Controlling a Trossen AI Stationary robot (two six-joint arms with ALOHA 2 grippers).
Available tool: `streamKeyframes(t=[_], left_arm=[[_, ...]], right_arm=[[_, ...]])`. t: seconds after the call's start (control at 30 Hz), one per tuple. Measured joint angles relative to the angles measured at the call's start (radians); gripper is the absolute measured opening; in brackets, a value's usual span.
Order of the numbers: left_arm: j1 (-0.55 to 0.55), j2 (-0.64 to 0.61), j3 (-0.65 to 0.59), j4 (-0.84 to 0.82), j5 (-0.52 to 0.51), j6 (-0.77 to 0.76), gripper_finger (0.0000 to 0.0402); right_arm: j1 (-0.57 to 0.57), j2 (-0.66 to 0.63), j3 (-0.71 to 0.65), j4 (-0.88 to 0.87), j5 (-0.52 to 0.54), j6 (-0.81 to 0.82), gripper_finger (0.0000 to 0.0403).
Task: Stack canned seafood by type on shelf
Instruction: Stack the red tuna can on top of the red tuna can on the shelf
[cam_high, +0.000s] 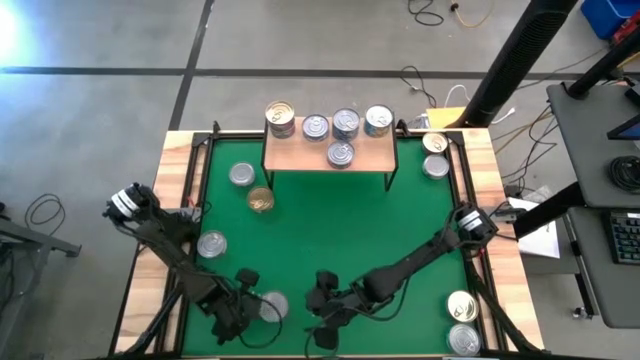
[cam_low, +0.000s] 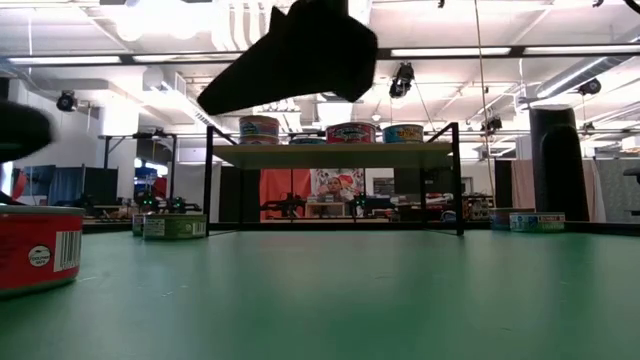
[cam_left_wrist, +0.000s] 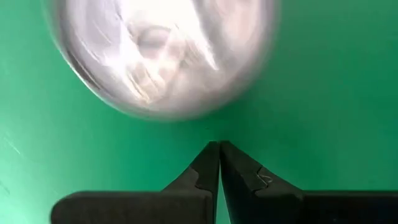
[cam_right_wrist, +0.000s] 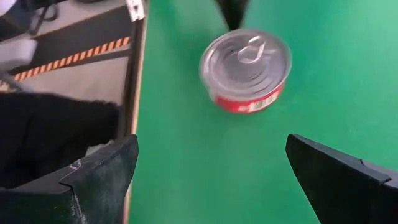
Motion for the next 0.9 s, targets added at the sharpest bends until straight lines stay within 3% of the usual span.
streamKeyframes(t=[0.1,0.23,0.3,0.43,0.57,0.77,0.9], left_arm=[[0.03,0.014,-0.012,0.09,0.012,0.049,0.0],[0.05,0.039,0.005,0.405,0.037,0.179,0.0],[0.049,0.028,0.022,0.448,0.058,0.244,0.0],[0.046,-0.009,0.055,0.284,0.092,0.294,0.0],[0.05,-0.072,0.051,0.137,-0.022,0.291,0.0],[0.055,-0.096,0.009,0.142,-0.076,0.283,0.0],[0.061,-0.086,-0.022,0.195,-0.076,0.281,0.0]], right_arm=[[0.006,0.0,-0.002,-0.033,-0.005,0.02,0.04],[0.004,0.0,-0.002,-0.098,-0.003,0.098,0.04],[0.004,0.0,-0.002,-0.144,-0.003,0.147,0.04],[0.015,0.0,-0.002,-0.226,-0.008,0.257,0.04],[0.043,0.0,-0.002,-0.311,-0.034,0.362,0.04],[0.076,0.0,-0.002,-0.377,-0.051,0.483,0.04],[0.074,0.001,-0.002,-0.377,0.029,0.485,0.04]])
